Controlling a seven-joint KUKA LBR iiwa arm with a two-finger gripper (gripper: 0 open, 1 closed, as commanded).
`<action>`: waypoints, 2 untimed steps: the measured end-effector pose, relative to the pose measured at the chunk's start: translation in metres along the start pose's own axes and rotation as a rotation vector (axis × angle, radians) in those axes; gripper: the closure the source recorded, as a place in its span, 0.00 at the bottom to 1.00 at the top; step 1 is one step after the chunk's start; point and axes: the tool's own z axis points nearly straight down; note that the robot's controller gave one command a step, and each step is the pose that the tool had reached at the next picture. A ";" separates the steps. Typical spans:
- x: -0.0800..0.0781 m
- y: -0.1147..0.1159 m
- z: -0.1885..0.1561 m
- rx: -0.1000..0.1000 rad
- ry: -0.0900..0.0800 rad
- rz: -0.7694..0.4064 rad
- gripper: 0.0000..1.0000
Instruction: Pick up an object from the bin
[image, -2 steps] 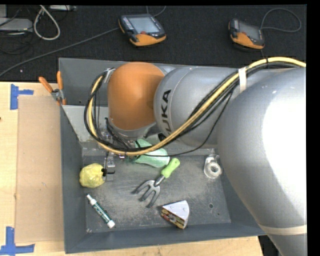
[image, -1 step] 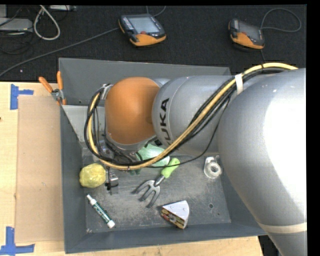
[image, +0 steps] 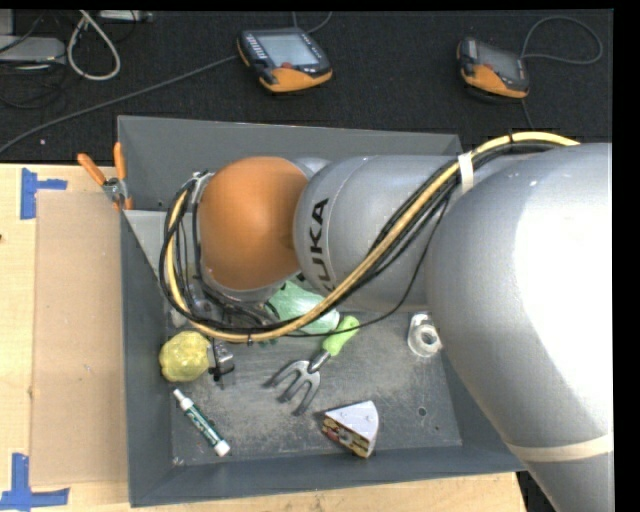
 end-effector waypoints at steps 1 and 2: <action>0.010 -0.008 0.010 0.001 0.007 0.088 0.00; 0.003 -0.001 0.024 -0.001 0.000 0.131 0.00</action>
Offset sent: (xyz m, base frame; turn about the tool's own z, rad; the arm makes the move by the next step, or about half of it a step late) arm -0.0019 -0.0016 -0.0238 0.1295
